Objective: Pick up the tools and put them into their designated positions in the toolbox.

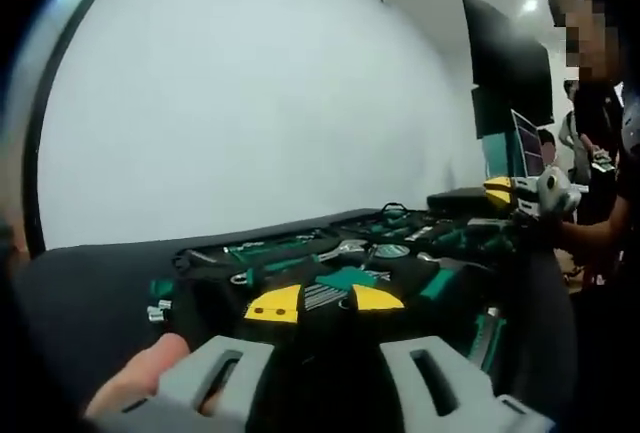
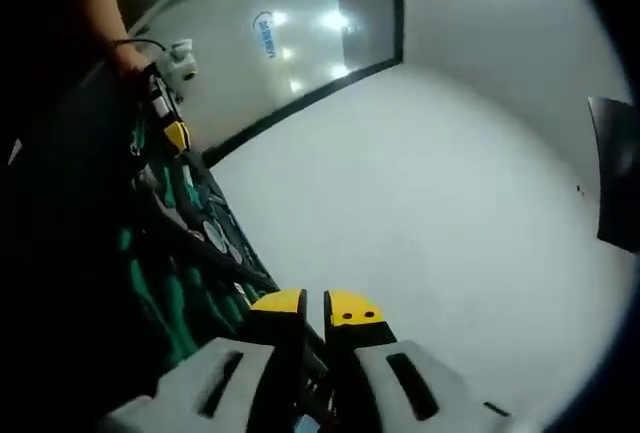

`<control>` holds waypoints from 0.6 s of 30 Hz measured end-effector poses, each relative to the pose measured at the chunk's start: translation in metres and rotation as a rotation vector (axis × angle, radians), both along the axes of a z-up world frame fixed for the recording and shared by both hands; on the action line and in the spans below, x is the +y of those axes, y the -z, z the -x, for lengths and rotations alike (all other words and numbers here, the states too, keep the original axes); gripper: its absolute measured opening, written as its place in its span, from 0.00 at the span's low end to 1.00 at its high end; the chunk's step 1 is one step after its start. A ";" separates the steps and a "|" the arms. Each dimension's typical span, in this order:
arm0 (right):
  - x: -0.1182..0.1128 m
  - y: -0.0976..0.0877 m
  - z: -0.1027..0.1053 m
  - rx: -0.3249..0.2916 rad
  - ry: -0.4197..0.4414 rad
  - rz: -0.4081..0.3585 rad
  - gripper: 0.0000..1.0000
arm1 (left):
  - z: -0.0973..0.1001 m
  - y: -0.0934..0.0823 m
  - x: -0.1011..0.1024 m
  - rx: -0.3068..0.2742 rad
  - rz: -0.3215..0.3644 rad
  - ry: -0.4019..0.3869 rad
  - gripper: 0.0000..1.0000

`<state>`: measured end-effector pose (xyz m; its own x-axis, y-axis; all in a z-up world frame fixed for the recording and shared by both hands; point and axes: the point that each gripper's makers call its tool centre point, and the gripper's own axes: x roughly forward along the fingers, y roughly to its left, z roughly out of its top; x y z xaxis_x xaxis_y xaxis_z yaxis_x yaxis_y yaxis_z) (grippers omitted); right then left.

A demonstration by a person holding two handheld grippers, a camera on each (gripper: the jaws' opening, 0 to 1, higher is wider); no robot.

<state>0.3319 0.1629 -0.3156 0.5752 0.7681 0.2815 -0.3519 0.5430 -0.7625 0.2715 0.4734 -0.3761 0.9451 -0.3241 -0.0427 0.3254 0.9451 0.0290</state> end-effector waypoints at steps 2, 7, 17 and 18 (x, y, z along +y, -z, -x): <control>-0.003 -0.001 -0.002 0.021 -0.005 -0.018 0.06 | -0.001 0.000 0.000 0.004 0.010 -0.009 0.13; -0.007 0.002 -0.013 0.065 0.005 -0.043 0.06 | 0.000 -0.003 -0.001 0.001 0.019 -0.026 0.13; -0.010 0.007 -0.025 0.140 0.019 -0.069 0.06 | 0.016 -0.046 0.041 -0.177 0.222 -0.173 0.13; -0.009 0.007 -0.024 0.133 0.021 -0.067 0.06 | 0.018 -0.047 0.048 -0.184 0.213 -0.202 0.13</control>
